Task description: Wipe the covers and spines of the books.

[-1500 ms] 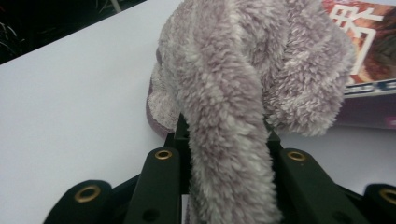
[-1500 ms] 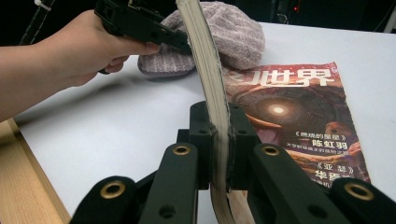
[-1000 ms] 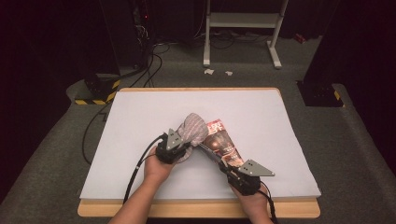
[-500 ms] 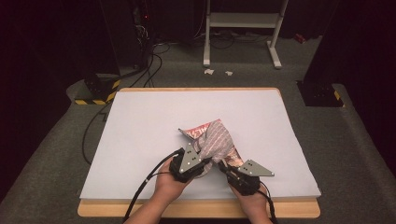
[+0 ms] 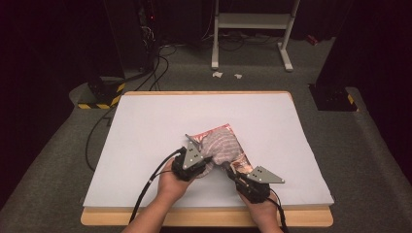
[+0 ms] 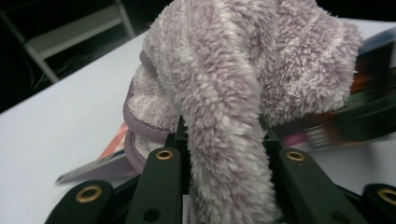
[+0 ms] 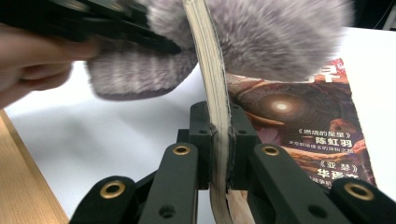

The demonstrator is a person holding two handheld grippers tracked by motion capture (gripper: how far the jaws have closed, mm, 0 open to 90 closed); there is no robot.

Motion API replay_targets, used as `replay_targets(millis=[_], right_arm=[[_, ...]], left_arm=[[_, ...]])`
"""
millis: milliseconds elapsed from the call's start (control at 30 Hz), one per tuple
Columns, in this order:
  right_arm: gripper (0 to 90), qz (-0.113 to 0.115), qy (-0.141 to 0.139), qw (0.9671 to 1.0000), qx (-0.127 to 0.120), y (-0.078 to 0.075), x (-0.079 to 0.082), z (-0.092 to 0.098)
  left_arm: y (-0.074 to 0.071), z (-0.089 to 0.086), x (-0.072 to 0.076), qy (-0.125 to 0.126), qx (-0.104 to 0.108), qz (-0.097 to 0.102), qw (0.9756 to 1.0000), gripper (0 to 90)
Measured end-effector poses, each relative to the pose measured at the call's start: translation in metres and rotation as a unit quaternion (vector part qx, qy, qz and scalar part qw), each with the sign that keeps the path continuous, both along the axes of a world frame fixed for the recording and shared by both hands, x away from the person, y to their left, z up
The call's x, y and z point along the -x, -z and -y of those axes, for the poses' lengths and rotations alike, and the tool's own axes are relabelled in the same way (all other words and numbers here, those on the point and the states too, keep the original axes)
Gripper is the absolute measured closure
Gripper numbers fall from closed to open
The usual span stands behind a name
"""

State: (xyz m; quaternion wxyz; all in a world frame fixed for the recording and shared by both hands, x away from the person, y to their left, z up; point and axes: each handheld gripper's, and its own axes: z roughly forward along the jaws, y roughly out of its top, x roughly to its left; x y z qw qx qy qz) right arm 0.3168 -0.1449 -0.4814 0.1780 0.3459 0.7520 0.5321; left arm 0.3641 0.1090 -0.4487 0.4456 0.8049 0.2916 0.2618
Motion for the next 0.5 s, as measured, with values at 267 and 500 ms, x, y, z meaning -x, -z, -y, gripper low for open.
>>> replay_targets(millis=[267, 500], right_arm=[[84.3, 0.000, -0.002, 1.0000, 0.001, 0.000, 0.000, -0.001], [84.3, 0.002, -0.004, 1.0000, 0.000, 0.000, 0.000, -0.001]], left_arm=[[0.030, -0.038, -0.049, -0.073, -0.041, -0.021, 0.9962, 71.0], [0.047, -0.062, -0.079, -0.127, -0.055, -0.038, 0.9896, 70.9]])
